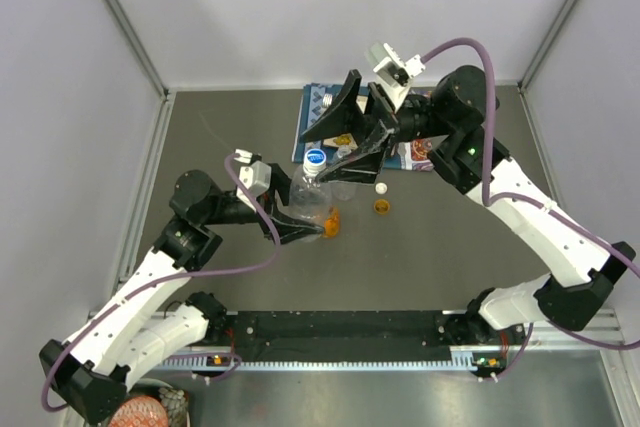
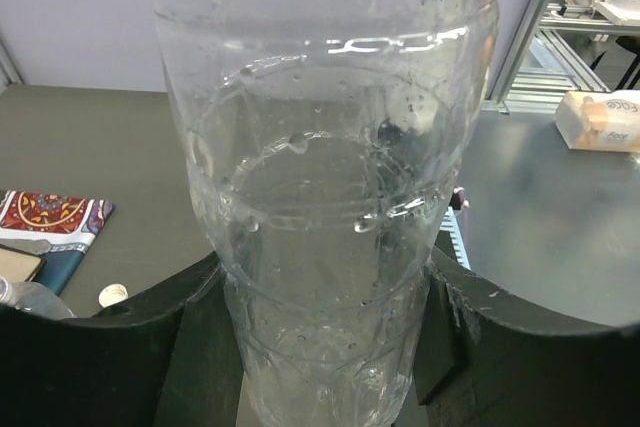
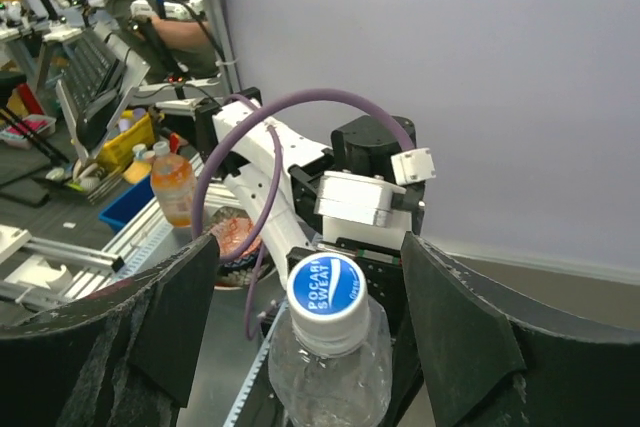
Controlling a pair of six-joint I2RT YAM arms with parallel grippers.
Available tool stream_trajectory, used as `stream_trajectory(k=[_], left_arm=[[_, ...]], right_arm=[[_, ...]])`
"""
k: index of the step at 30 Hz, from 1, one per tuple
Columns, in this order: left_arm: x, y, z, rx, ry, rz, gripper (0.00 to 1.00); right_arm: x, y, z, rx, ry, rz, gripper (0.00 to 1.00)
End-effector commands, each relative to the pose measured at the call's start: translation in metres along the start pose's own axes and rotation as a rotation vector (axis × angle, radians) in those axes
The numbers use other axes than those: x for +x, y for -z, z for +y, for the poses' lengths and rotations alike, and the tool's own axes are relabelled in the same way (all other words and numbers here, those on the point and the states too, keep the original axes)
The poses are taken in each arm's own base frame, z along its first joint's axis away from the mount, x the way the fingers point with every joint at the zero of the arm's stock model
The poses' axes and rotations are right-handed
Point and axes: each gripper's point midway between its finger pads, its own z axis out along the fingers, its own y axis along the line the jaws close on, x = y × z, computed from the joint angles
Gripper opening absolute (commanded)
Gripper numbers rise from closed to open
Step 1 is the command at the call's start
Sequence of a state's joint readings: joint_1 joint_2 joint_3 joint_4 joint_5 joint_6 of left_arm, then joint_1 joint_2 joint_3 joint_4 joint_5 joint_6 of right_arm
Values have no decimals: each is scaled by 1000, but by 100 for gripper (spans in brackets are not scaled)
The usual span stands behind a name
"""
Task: Screw on the bottle caps
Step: Screw the bottle cap onto the plastic bottle.
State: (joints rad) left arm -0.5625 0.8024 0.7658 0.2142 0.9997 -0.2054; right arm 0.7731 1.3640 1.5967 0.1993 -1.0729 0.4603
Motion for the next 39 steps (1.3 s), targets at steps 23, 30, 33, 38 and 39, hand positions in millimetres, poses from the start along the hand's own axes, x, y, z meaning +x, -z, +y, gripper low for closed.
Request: stream_trajectory(k=[23, 30, 33, 38, 39], left_arm=[[-35, 1, -10, 18, -84, -70, 0], [-38, 2, -10, 9, -89, -78, 0], [-38, 2, -10, 9, -91, -78, 0], [-38, 2, -10, 3, -91, -79, 0], [-38, 2, -10, 3, -89, -79, 0]], right_arm=[[-11, -15, 5, -63, 67, -36, 57], [-6, -14, 1, -49, 50, -38, 55], [-4, -15, -2, -45, 43, -37, 55], [-3, -15, -2, -42, 38, -38, 48], [-3, -15, -2, -42, 35, -38, 46]])
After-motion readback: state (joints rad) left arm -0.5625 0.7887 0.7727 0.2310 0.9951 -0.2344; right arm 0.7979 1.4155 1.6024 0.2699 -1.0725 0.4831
